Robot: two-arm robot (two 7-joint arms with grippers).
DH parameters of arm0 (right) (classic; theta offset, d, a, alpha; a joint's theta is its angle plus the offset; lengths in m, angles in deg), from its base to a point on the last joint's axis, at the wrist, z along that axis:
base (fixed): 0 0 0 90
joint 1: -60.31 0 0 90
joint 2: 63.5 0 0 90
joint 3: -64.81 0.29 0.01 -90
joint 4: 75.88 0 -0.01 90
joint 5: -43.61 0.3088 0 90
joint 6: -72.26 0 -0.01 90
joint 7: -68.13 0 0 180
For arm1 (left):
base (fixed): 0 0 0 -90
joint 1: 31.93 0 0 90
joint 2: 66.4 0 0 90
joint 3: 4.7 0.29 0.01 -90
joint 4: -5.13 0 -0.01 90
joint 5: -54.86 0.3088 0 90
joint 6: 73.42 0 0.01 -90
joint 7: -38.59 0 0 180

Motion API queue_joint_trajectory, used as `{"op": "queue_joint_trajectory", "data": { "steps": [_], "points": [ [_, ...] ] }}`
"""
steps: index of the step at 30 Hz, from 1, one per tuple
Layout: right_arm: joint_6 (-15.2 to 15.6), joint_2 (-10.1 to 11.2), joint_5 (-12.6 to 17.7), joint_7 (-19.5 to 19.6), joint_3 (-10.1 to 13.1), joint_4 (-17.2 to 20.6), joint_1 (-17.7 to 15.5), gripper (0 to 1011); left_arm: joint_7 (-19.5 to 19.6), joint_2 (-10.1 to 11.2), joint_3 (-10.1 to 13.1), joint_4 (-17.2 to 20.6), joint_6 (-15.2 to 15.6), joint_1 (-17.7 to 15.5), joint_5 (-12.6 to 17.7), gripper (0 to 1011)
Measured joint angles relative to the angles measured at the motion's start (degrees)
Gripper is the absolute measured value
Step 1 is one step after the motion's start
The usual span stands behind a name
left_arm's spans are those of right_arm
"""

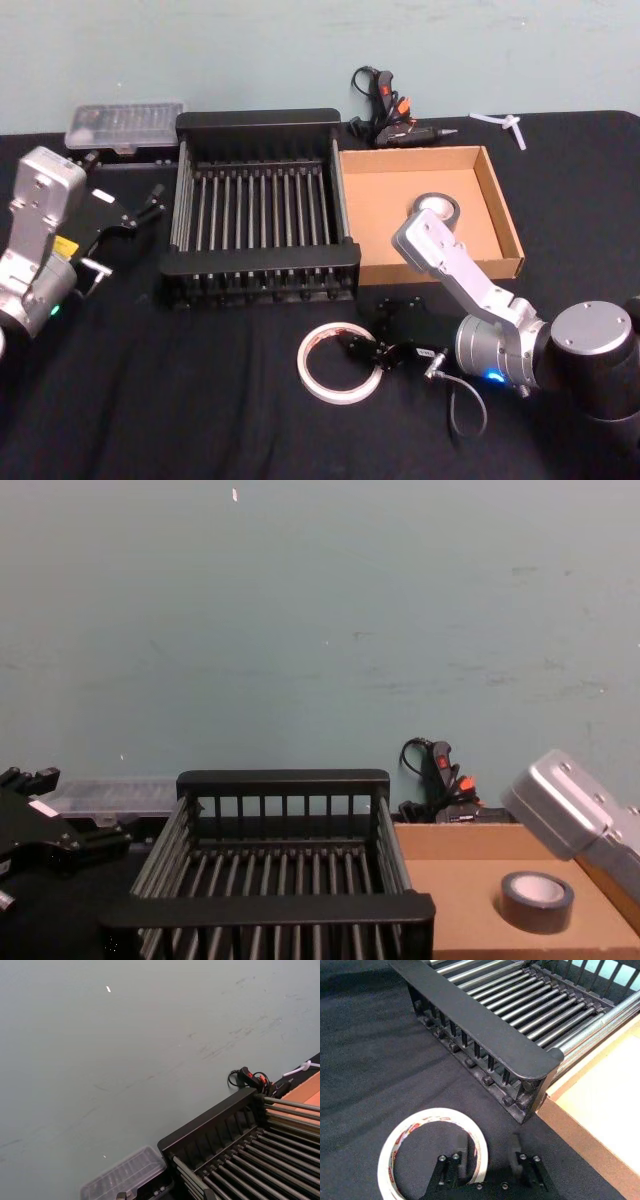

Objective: Pick up the white tape and place it into the black box , Pick up the silver tape and place it into the brown box.

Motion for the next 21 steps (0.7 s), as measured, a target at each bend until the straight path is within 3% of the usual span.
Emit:
{"op": "queue_joint_trajectory", "data": {
  "steps": [13, 21],
  "points": [
    [0.01, 0.00, 0.02, -0.04, -0.01, 0.00, 0.00, 118, 0.00, 0.00, 0.00, 0.00, 0.00, 0.00, 0.00, 1001],
    [0.01, 0.00, 0.02, -0.04, -0.01, 0.00, 0.00, 98, 0.00, 0.00, 0.00, 0.00, 0.00, 0.00, 0.00, 1000]
  ]
}}
